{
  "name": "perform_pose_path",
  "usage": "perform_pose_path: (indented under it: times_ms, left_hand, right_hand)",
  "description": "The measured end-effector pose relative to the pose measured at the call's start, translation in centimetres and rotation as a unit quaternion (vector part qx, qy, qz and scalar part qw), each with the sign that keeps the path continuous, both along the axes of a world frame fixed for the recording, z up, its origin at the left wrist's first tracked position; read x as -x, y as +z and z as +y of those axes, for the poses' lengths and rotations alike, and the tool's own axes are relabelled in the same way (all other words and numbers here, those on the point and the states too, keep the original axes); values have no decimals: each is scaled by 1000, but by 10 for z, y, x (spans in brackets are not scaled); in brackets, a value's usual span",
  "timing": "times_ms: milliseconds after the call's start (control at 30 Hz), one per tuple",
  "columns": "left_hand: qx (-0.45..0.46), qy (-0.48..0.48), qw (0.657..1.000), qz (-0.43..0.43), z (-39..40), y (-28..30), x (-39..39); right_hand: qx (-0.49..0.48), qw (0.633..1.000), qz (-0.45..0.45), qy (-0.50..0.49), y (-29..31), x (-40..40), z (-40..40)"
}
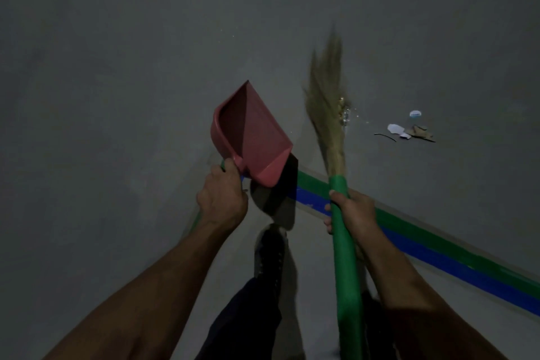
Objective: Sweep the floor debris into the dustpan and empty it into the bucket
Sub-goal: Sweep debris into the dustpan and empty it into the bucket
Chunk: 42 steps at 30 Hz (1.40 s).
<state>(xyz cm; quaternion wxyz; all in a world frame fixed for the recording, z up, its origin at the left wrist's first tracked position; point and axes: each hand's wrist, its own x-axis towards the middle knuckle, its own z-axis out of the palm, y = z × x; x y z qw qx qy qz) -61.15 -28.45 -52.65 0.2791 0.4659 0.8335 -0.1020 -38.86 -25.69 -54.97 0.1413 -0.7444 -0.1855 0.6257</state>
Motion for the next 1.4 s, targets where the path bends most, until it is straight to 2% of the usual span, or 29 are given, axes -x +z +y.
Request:
perform_pose_path:
  times_ms: [133,333,500,667,900,1067,1233,1400]
  left_hand:
    - [-5,-10,1000,-1,7,-1,-2]
    - [-33,-43,999,-4,13,1,-2]
    - [-33,-70,997,13,17,-11,-6]
    - [-39,-96,995,14,18,-21,-12]
    - [13,-112,994,1,25,-8,-32]
    - [35,-112,993,-23,27,1,-68]
    - [27,-111,993,-41,17,-17,-105]
    - [10,-109,994,-24,-4,-43,-138]
  right_hand:
    - [-15,999,-34,-33,17,-27,-17]
    - [-58,997,-14,45,39,-18,-45]
    - [-13,992,-24,122,14,-18,-35]
    - [20,990,-99,97,3,-72,-29]
    - [-61,981,-132,126,51,-117,-40]
    - [-111,946,-207,225,64,-149,-31]
    - [-75,928,-263,252,48,-213,0]
    - [-5,910,-316,267,22,-283,-4]
